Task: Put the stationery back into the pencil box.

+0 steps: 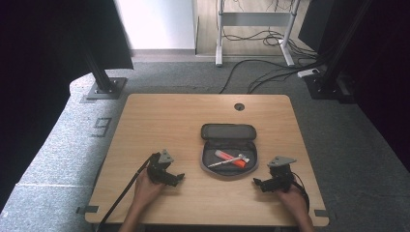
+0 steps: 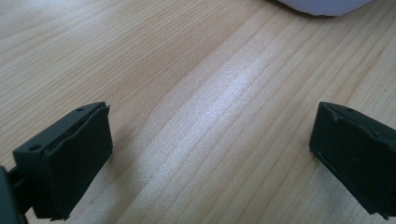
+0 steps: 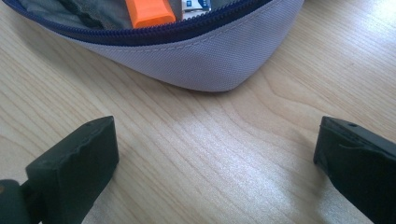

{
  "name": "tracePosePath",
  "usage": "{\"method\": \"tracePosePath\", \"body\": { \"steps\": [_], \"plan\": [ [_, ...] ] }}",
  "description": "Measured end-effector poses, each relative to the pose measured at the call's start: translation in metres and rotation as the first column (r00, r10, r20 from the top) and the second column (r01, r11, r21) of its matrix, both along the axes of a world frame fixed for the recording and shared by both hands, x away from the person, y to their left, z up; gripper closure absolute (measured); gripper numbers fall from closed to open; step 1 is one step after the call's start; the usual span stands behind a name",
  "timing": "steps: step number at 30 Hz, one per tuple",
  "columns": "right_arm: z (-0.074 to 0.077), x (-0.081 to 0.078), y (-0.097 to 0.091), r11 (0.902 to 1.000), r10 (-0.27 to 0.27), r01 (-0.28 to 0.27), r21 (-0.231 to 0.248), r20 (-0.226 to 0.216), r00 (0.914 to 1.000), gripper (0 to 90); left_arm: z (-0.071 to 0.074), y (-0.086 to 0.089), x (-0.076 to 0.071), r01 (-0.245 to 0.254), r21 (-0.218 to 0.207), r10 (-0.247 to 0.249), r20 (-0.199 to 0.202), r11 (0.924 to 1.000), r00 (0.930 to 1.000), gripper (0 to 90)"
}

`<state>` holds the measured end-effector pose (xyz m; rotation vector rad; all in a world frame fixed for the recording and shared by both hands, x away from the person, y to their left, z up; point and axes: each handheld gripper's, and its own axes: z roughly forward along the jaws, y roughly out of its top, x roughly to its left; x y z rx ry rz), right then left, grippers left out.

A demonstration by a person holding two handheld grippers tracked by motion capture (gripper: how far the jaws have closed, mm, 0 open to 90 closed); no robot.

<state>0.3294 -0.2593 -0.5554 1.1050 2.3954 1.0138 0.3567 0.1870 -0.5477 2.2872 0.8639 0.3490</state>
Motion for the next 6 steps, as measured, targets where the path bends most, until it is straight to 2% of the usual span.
{"method": "tracePosePath", "body": {
  "steps": [1,6],
  "plan": [
    [0.0000,0.0000,0.0000,1.0000,0.000,0.000,0.000,0.001,1.0000,0.0,-0.0003,0.0009,0.0012,-0.009,-0.009,0.009,-0.025,0.9999,0.9997,0.0],
    [-0.0002,-0.0004,-0.0001,1.0000,0.000,0.000,-0.001,0.001,1.0000,0.0,-0.0004,0.0014,0.0013,-0.013,-0.010,0.013,-0.027,0.9999,0.9996,0.0]
  ]
}}
